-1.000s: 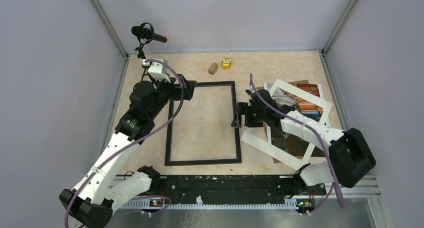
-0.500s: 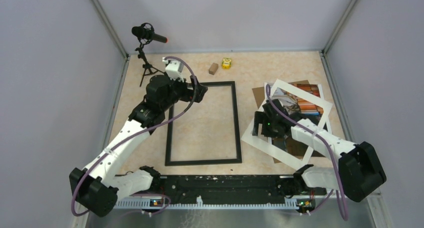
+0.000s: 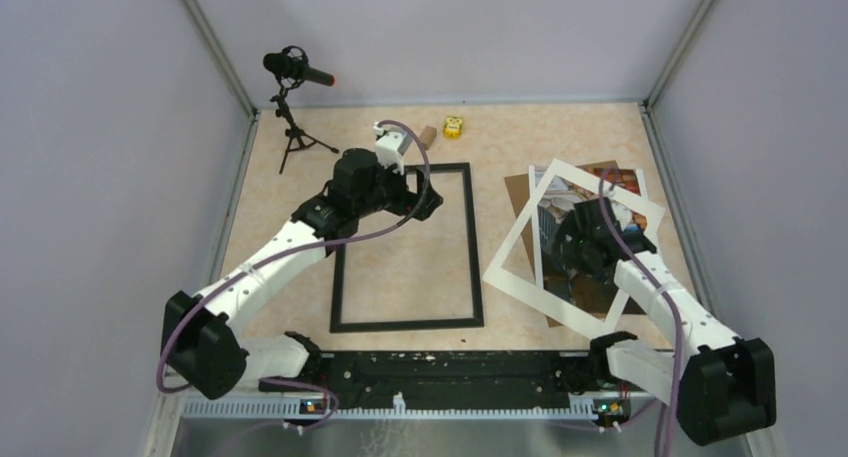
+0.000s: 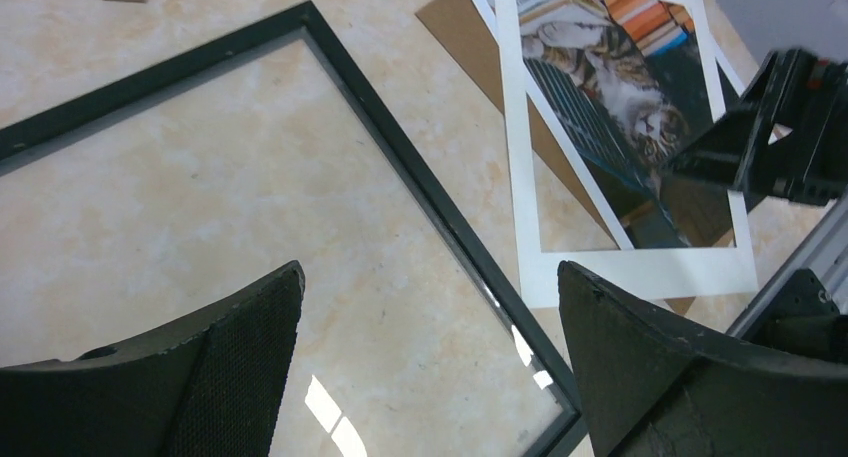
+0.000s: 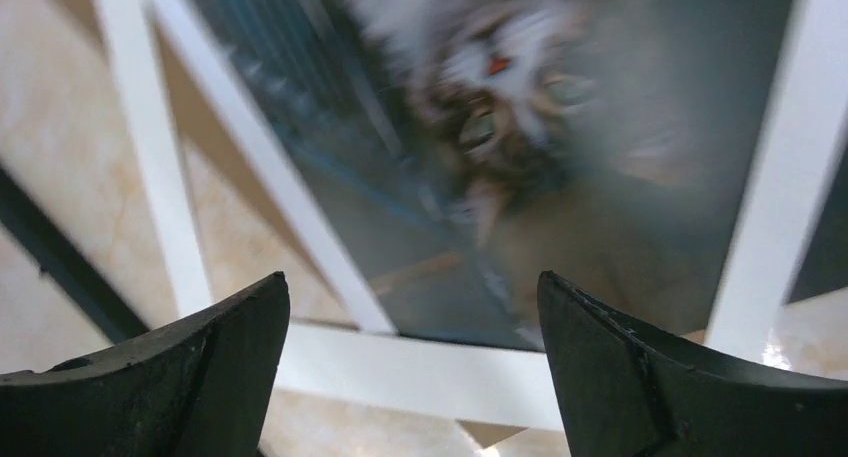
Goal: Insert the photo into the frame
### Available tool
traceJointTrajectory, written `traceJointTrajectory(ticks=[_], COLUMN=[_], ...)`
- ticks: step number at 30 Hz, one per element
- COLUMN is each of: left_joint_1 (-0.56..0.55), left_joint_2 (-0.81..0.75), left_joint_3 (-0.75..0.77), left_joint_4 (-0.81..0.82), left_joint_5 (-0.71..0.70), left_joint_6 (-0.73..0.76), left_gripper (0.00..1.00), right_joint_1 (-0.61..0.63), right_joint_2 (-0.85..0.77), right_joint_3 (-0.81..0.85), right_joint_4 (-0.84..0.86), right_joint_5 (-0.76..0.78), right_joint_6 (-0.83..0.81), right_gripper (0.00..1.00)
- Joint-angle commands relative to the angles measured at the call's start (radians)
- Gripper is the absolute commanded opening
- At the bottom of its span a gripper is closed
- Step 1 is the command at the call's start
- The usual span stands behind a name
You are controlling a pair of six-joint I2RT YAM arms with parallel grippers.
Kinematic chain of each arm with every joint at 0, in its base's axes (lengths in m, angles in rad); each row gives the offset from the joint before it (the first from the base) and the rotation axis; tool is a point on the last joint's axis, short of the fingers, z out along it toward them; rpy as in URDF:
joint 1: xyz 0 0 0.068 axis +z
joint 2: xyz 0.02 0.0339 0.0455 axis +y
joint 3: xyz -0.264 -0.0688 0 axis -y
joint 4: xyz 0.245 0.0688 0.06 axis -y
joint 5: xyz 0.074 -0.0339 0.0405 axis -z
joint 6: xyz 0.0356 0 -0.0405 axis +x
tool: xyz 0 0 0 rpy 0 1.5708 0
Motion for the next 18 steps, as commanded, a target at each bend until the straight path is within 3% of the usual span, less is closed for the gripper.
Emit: traceJointTrajectory(ticks=[1, 6, 10, 13, 18], left_joint_1=[-0.058, -0.196, -0.281, -0.332, -0.378], left_joint_2=[0.040, 0.130, 0.258, 0.342, 0.437], left_joint_3=[0.048, 0.053, 0.110, 0.154, 0.180], left_joint_4=[0.002, -0.001, -0.027, -0.025, 0.028], left_joint_5=[0.049, 0.042, 0.156, 0.161, 0.025], left_joint_6=[0.030, 0.064, -0.044, -0.119, -0.198], left_gripper=[0.99, 0.99, 0.99, 0.99, 0.99], right_joint_1=[-0.227, -0.366, -0.397, -0.398, -0.394], right_joint_2=[-0.087, -0.158, -0.165, -0.162, -0.146], right_joint_3=[-0.053, -0.063, -0.079, -0.134, -0.180], right_joint_4=[-0.048, -0.125, -0.171, -0.033, 0.134], right_joint_5=[0.053, 0.119, 0.136, -0.030, -0.376], right_joint_6=[0.039, 0.150, 0.208, 0.084, -0.099], right_gripper=[0.91, 0.95, 0.96, 0.92, 0.90])
